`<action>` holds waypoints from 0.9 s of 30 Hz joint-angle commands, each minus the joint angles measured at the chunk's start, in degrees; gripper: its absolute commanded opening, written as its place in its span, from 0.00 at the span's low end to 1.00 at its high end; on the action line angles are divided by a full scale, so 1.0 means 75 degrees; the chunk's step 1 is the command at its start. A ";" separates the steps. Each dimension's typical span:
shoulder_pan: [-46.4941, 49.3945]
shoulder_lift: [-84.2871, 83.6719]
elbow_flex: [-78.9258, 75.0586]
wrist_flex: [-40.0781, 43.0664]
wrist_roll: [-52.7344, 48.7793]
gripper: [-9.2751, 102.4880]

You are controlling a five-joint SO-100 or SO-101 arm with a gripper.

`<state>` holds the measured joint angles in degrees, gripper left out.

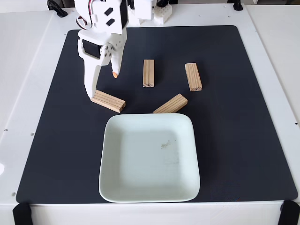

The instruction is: Pick up the wooden block and place them on the plate.

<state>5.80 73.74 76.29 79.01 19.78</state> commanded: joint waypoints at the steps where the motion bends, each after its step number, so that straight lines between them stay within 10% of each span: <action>1: 0.0082 0.0105 -0.0328 0.0035 -0.0094 0.42; 27: 0.0070 -0.1160 -0.1723 0.0059 -0.0035 0.43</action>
<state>6.86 64.86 65.83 79.19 19.69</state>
